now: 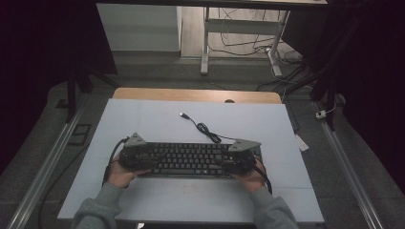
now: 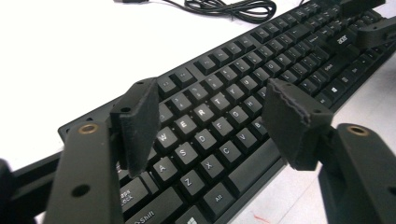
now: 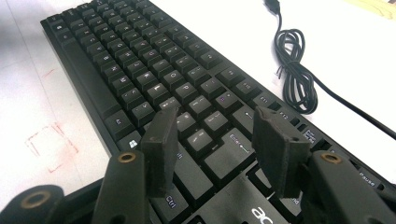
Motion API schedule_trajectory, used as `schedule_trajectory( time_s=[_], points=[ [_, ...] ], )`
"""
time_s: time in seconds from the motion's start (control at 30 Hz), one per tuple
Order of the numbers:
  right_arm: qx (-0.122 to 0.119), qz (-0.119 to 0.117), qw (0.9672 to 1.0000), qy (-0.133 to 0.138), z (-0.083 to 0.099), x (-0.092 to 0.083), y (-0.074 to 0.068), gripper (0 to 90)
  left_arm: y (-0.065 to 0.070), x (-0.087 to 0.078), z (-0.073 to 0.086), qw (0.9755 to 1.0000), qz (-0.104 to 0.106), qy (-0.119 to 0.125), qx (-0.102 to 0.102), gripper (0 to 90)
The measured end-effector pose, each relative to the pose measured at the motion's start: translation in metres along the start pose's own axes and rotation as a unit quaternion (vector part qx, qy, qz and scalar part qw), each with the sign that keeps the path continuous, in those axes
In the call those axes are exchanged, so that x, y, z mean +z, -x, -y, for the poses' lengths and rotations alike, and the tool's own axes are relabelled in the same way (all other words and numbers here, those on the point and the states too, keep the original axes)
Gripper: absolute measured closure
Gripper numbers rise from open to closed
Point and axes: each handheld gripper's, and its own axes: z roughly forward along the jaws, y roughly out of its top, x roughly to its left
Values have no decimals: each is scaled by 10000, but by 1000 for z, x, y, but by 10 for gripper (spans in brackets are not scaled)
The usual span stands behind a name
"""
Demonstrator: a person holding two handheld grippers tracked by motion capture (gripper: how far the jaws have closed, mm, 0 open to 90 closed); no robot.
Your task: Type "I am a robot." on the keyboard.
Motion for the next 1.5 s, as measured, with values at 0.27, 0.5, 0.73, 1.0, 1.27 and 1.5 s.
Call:
schedule_trajectory(
  time_s=[0.27,0.5,0.73,1.0,1.27,1.5],
  points=[
    [4,6,10000,-17,0,0,0,508,9,2,-1,9996,174,-88,183,643],
    [3,17,10000,-37,0,1,0,507,18,8,-1,9982,363,-278,379,849],
    [2,12,10000,-41,0,1,0,506,26,16,1,9960,471,-480,592,891],
    [-8,24,10000,-92,1,2,0,505,34,26,6,9928,628,-715,721,890],
    [-15,27,9999,-100,1,2,0,504,39,40,10,9901,631,-945,826,889],
    [-7,10,9999,-100,1,3,0,503,41,43,12,9891,596,-1010,890,885]
  ],
)
